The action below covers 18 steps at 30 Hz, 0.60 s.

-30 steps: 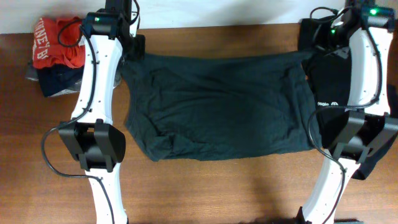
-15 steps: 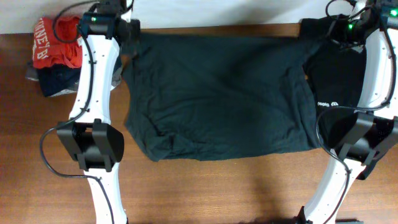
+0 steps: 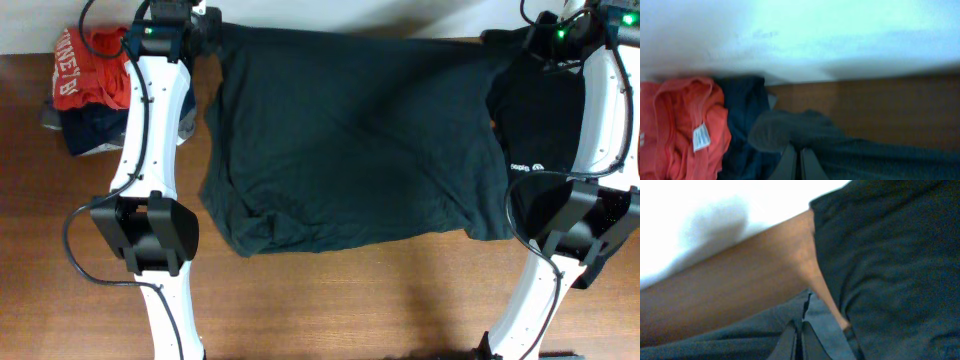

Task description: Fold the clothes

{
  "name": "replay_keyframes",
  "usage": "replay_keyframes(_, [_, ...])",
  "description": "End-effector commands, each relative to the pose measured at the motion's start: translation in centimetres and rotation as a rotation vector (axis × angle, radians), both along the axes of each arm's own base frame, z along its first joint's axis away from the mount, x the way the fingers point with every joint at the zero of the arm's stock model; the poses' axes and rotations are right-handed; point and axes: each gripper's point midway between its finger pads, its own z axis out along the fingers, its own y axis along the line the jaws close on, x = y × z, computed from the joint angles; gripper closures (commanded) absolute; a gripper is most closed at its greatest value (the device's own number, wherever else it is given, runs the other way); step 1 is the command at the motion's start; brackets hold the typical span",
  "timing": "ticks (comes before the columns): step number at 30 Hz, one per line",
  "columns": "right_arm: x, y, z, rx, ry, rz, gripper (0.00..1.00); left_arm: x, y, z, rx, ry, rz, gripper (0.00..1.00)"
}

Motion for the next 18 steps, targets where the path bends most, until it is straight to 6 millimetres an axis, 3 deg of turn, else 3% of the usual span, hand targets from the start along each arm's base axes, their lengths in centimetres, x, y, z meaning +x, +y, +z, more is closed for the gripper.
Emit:
replay_keyframes(1, [-1.2, -1.4, 0.6, -0.043, 0.024, -0.033, 0.96, -1.0, 3.1, 1.9, 0.06, -0.005, 0.068, 0.99])
replay_keyframes(14, [-5.8, -2.7, -1.9, -0.047, 0.228, -0.075, 0.96, -7.7, 1.3, -4.1, 0.071, 0.361, 0.005, 0.99])
replay_keyframes(18, [-6.9, -3.1, -2.4, -0.04, 0.27, -0.075, 0.96, -8.9, 0.6, -5.8, 0.046, 0.433, -0.022, 0.99])
